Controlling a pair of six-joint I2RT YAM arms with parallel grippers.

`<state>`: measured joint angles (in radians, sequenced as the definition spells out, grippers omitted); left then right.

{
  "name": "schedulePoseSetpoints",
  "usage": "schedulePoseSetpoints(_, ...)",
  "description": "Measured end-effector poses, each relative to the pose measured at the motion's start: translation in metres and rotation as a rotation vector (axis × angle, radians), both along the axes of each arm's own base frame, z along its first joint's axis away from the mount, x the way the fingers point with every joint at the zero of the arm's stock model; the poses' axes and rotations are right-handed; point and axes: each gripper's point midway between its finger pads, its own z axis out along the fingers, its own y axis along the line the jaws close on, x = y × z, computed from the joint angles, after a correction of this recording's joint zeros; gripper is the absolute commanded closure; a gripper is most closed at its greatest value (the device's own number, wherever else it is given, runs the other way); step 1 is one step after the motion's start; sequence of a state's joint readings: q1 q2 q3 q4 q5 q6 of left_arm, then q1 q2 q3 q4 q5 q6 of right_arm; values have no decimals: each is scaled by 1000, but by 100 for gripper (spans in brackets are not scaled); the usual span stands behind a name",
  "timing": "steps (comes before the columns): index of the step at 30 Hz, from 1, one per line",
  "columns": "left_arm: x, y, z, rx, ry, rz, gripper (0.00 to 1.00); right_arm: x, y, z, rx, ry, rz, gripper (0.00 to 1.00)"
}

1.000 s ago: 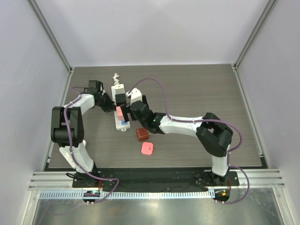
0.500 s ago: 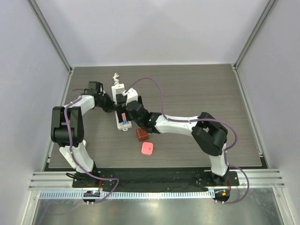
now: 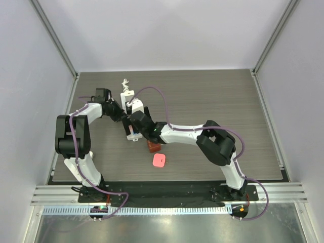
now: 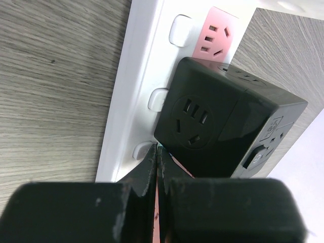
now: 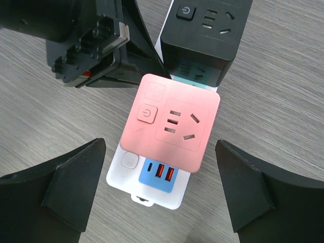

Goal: Pull the plug off the socket

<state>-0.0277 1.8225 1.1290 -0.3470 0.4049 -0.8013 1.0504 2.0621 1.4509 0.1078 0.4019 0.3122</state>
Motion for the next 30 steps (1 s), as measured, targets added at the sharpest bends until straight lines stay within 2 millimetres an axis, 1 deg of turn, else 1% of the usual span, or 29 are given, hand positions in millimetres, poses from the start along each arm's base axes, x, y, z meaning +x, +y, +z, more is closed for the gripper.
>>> schedulePoseSetpoints(5, 0, 0, 0, -1, 1, 3, 100, 2, 0, -15, -43, -9, -7, 14)
schedulePoseSetpoints(6, 0, 0, 0, 0, 2, 3, 100, 2, -1, -17, -50, -12, -12, 17)
schedulePoseSetpoints(8, 0, 0, 0, 2, 2, 4, 100, 4, -2, -22, -65, -18, -24, 19)
schedulePoseSetpoints(10, 0, 1, -1, 4, 3, 6, 100, 5, -2, -26, -74, -26, -38, 26)
schedulePoseSetpoints(11, 0, 1, -1, 6, 3, 7, 100, 6, -2, -27, -74, -30, -43, 28)
schedulePoseSetpoints(12, 0, 1, -1, 6, 3, 8, 100, 7, -1, -28, -72, -34, -51, 34)
schedulePoseSetpoints(13, 0, 1, -1, 7, 2, 7, 100, 9, -1, -27, -75, -41, -59, 36)
schedulePoseSetpoints(17, 1, 1, -2, 8, 1, 10, 100, 10, -2, -28, -82, -59, -85, 39)
schedulePoseSetpoints(18, 2, 1, -2, 7, 0, 10, 100, 11, -2, -28, -82, -62, -90, 43)
schedulePoseSetpoints(22, 5, 0, -2, 4, -11, 13, 100, 14, -2, -28, -82, -79, -116, 52)
schedulePoseSetpoints(23, 6, 0, -2, 4, -14, 14, 100, 15, -2, -27, -81, -82, -121, 57)
schedulePoseSetpoints(24, 7, 0, -2, 3, -18, 15, 100, 16, -2, -27, -79, -85, -125, 68)
schedulePoseSetpoints(25, 8, 0, -2, 2, -20, 15, 100, 16, -2, -27, -78, -87, -127, 72)
schedulePoseSetpoints(26, 8, 0, -2, 2, -22, 16, 100, 16, -2, -27, -77, -88, -130, 74)
schedulePoseSetpoints(28, 9, 0, -2, 0, -22, 18, 100, 17, -2, -27, -76, -89, -133, 85)
schedulePoseSetpoints(29, 9, 0, -2, -1, -21, 20, 100, 17, -3, -27, -75, -90, -135, 99)
schedulePoseSetpoints(30, 9, 0, -2, -2, -21, 21, 100, 18, -3, -27, -74, -90, -136, 99)
